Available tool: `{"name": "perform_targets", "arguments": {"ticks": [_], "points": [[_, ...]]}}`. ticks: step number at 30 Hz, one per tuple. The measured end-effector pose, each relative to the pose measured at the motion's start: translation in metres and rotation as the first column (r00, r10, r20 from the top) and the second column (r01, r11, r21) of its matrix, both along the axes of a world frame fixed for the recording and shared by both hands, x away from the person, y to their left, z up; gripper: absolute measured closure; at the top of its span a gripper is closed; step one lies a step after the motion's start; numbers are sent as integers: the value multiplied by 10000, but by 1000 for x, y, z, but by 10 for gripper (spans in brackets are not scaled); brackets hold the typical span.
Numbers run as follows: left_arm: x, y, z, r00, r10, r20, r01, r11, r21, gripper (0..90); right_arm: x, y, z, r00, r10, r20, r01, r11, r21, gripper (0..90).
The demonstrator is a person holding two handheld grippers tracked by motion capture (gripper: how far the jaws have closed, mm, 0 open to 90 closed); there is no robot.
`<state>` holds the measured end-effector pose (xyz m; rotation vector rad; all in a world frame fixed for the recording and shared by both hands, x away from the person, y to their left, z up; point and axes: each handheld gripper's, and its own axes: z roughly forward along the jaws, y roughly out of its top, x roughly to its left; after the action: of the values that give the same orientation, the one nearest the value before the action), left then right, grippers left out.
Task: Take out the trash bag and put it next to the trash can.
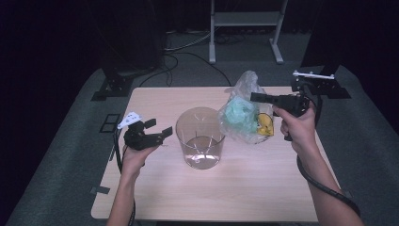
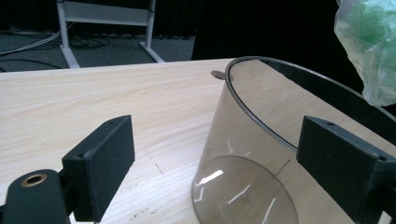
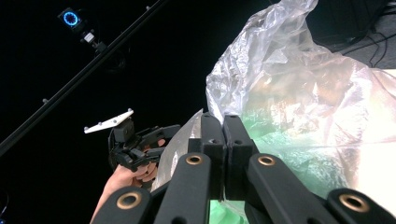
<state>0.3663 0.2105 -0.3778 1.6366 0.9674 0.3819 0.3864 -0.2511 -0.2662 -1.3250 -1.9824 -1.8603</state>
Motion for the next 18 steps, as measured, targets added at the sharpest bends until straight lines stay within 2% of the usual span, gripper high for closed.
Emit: {"name": "perform_targets", "arguments": {"ticks": [18], "points": [[0, -1, 0, 10000, -54, 41, 54, 10000, 62, 103, 8, -24, -14, 9972, -651, -375, 659, 9977, 187, 899]]}}
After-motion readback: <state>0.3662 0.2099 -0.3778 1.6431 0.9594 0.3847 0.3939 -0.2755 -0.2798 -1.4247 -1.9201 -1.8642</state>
